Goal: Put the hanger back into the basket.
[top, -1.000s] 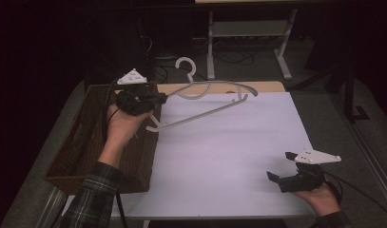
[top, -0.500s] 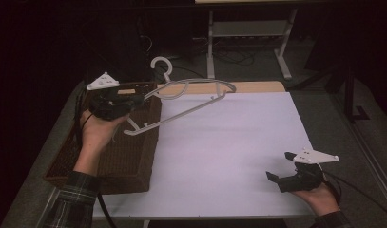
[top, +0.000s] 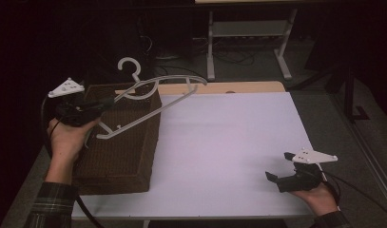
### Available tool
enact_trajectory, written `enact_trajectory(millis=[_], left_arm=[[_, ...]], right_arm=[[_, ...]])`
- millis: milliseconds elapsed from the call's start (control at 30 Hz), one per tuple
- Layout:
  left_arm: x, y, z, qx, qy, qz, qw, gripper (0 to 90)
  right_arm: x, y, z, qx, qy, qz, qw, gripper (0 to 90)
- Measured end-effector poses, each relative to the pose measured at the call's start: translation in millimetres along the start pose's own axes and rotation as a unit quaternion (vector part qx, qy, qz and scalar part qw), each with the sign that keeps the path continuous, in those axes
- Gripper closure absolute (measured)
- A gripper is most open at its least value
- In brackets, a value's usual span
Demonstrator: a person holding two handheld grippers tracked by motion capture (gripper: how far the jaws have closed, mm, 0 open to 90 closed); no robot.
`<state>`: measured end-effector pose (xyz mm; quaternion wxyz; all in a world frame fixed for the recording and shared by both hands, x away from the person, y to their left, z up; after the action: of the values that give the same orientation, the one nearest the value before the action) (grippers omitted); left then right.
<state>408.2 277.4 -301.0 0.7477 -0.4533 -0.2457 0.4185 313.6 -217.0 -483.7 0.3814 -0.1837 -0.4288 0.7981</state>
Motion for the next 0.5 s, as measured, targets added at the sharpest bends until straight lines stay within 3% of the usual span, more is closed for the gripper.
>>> enact_trajectory(millis=[300, 500], left_arm=[[36.3, 14.5, 28.0, -0.008, -0.039, 0.022, 0.999, 83.3], [55.9, 28.4, 41.8, 0.0, -0.065, 0.032, 0.9974, 83.3]], right_arm=[[0.3, 0.6, -1.2, 0.004, 0.003, -0.003, 1.0, 0.0], [0.3, 0.8, -1.9, 0.004, 0.003, -0.001, 1.0, 0.0]])
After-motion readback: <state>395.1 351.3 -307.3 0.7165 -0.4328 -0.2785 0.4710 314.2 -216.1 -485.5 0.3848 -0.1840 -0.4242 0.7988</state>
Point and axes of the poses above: each handheld gripper's, and its own axes: z roughly backward along the jaws, y roughly out of its underside, x roughly to its left, the point moved 10 cm from there along -z, roughly forward along the jaws, and after that the axes turned 1 degree about z, right-handed, at the moved point
